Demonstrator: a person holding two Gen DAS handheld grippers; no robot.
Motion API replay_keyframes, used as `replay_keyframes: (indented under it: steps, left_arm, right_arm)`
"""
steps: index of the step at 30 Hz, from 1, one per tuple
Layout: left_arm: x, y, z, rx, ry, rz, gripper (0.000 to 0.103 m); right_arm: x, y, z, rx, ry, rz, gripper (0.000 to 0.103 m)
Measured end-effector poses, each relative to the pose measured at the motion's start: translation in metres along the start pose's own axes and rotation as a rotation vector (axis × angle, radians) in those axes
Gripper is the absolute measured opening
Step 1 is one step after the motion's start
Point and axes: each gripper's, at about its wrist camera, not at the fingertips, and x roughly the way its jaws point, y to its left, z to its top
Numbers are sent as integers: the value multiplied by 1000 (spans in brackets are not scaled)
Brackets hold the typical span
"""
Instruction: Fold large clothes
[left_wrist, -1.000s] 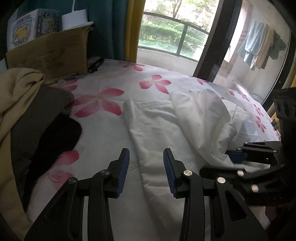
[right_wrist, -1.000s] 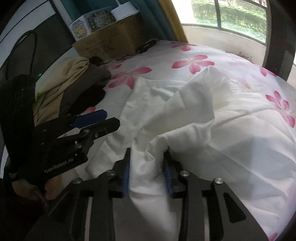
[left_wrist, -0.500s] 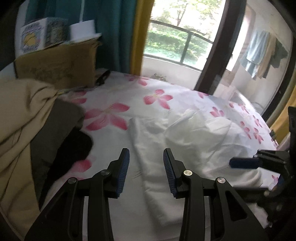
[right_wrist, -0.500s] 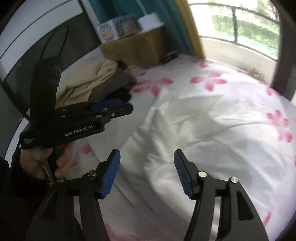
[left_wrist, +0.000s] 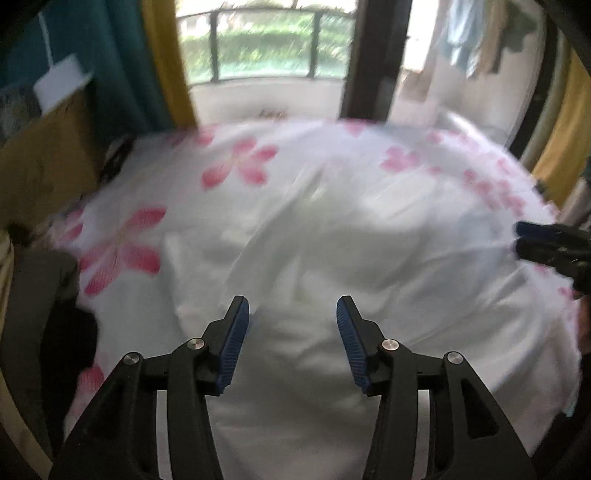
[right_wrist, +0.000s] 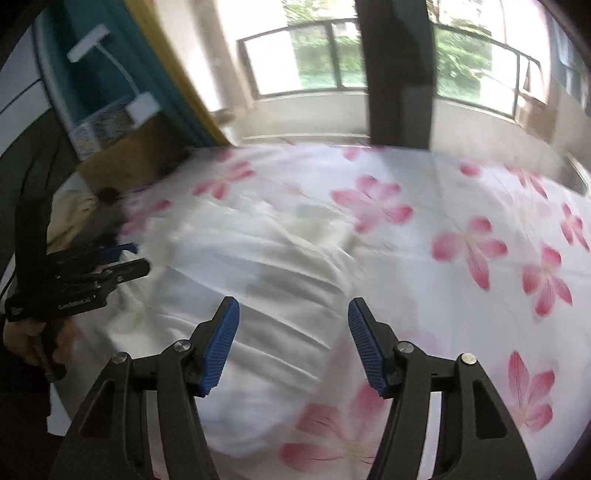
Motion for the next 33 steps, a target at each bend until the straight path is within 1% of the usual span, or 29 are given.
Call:
replay_keyframes:
  steps: [2,4,6,8,10,11,13,14,18,21,22,23,24,25,26,27,31,33]
  left_arm:
    - [4,12,-9,-29,25,26,52]
    - [-2,22,-18,-57,25,21,52]
    - [-13,31,-26,-79,24,42,52]
    - [-23,39,-31,-95,11,54,52]
    - [-34,44,-30,-109,-20,62,52]
    - [-37,45,-27,-111,-38,61,52]
    - [-41,46,-20,-108,-74,38,52]
    - [-39,44,-16,-104,-74,29,52]
    - [-18,29,0,-45,-42,-49,52]
    - [6,19,4,20,13,-60,52]
    - [13,16,4,34,22,-65,50]
    - [15,14,3,46,18,-64,44]
    - [15,12,3,62,2,-47,22]
    - [14,10,3,77,-4,-34,5]
    - [11,11,4,73,-14,-41,5]
    - [5,13,4,58,-42,-46,5]
    - [-28,20,2,23,-126,-11,3]
    - [-42,24,0,-2,-151,-2,3]
  right_arm:
    - [9,-6,-4,11,22,-9,62]
    - [16,-8,-7,11,36,-4,62]
    - [22,-6,-4,7,36,12,62]
    - [28,-3,-1,-5,38,22,62]
    - [34,3,2,-27,39,5,68]
    - [37,6,3,-41,36,-6,69]
    - [39,8,2,-61,30,-18,72]
    - [40,9,3,-69,27,-22,72]
    - [43,6,2,-75,24,-21,75]
    - [41,4,3,-58,19,-20,75]
    - [39,3,4,-53,14,-24,75]
    - [36,2,4,-48,8,-31,75]
    - [34,1,5,-45,6,-44,75]
    - [32,0,5,-42,1,-56,75]
    - [29,-2,6,-35,-3,-65,75]
    - [27,-4,7,-29,-7,-70,75]
    - [17,-11,9,-1,-31,-83,75]
    - [13,-13,10,2,-41,-85,75]
